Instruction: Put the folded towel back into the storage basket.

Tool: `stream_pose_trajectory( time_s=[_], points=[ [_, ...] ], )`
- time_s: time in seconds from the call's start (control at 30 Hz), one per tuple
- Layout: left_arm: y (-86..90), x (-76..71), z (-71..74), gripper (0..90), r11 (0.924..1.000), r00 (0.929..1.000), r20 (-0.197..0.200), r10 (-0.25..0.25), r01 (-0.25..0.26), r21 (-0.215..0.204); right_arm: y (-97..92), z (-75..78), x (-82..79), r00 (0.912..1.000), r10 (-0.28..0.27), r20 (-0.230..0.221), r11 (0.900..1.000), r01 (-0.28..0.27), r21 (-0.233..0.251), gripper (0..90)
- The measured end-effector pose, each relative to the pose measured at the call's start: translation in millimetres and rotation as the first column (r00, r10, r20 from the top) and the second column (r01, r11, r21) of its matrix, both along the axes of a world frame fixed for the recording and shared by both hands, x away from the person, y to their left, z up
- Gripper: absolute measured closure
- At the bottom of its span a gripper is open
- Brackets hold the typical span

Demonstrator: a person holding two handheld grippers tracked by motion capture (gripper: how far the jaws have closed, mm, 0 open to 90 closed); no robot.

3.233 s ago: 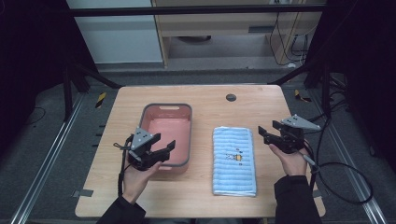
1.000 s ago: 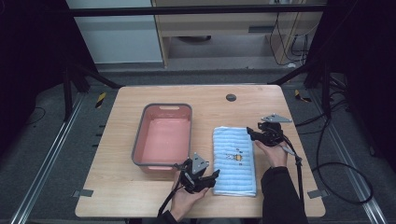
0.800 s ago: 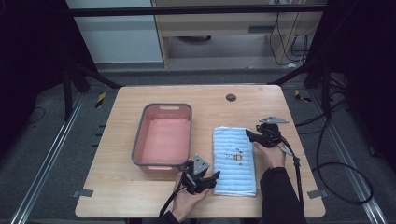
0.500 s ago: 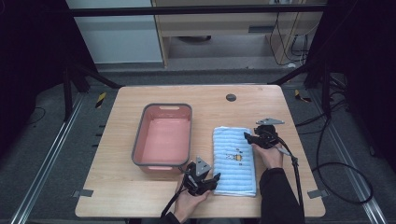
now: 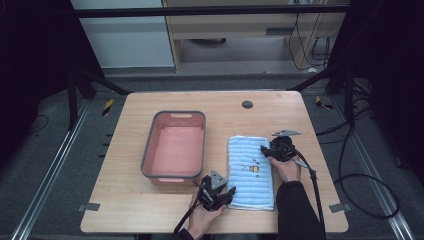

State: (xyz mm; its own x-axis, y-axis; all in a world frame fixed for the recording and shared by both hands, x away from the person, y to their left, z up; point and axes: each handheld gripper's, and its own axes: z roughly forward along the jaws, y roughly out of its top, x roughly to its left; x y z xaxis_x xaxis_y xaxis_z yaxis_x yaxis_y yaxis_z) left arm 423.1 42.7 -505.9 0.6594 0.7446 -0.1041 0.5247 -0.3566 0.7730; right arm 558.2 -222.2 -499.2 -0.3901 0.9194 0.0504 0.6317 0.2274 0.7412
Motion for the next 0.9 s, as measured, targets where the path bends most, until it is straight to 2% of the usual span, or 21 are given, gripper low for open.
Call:
stream_pose_trajectory(
  time_s=[0.1,0.17,0.23,0.4,0.47,0.57,0.77,0.9],
  points=[
    [-1.4,-0.5,-0.5,61.2,1.0,1.0,-0.004,0.002,-0.002,-0.001,0.2,-1.6,0.3,0.9999,-0.005,-0.011,1.0,0.005,0.005,54.9],
    [-2.0,-0.7,-0.6,63.0,1.0,1.0,-0.008,0.003,-0.003,0.001,-0.6,-2.1,-0.1,0.9997,-0.012,-0.021,0.9996,0.012,0.025,55.8],
    [-3.1,-0.6,-0.7,65.0,1.0,0.9999,-0.013,0.005,-0.005,-0.004,-1.0,-2.3,-0.5,0.9998,-0.006,-0.017,0.9996,0.006,0.027,57.8],
    [-4.6,-1.7,-0.4,71.4,1.0,0.9998,-0.018,0.001,-0.001,-0.006,1.2,-2.6,-1.6,0.9997,0.008,-0.023,0.9991,-0.007,0.043,71.1],
    [-5.5,-1.5,0.3,74.1,1.0,0.9997,-0.024,-0.003,0.003,-0.005,1.6,-2.7,-2.3,0.9995,0.011,-0.031,0.9977,-0.009,0.067,75.9],
    [-6.0,-0.9,0.9,78.2,0.9999,0.9995,-0.029,-0.01,0.01,-0.004,1.4,-2.8,-2.6,0.9994,0.014,-0.031,0.9968,-0.012,0.079,79.9],
    [-5.2,0.1,1.9,84.9,0.9998,0.9991,-0.042,-0.002,0.001,-0.02,2.6,-0.2,-4.5,0.9997,0.017,-0.016,0.9975,-0.016,0.068,82.8],
    [-3.5,-0.1,4.0,85.8,0.9998,0.9993,-0.037,-0.01,0.009,-0.019,1.6,6.4,-7.5,0.9998,0.02,0.004,0.9961,-0.02,0.086,83.3]
  ],
)
